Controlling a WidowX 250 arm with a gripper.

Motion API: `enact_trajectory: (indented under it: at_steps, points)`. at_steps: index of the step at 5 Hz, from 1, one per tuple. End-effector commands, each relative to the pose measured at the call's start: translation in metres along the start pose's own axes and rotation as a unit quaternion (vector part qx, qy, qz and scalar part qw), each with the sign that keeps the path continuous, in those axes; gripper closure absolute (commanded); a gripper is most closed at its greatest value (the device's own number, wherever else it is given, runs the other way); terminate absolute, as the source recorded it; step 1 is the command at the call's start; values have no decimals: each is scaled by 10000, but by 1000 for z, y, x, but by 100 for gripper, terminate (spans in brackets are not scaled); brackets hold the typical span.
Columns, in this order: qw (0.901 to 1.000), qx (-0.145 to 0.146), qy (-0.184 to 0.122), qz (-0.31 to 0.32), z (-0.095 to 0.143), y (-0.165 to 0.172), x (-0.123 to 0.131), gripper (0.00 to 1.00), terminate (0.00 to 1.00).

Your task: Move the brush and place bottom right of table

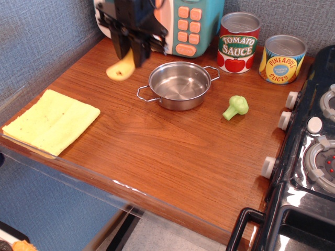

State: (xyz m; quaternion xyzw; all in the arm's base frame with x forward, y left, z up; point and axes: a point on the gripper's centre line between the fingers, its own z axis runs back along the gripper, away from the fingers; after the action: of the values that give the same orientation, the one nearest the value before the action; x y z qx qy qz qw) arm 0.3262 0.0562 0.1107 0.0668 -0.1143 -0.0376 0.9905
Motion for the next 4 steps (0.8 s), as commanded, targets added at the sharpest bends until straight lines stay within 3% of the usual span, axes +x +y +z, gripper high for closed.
enact_trajectory:
  at_steps: [1, 2, 3, 4]
  points:
    - [9990, -438, 101, 45, -12, -88, -41, 100, 0]
    - [9984, -535, 178, 27, -29, -115, -50, 100, 0]
    - [9988, -198, 342, 274, -48, -135, -52, 100, 0]
    - [9977, -58, 463, 486, -59, -139, -53, 100, 0]
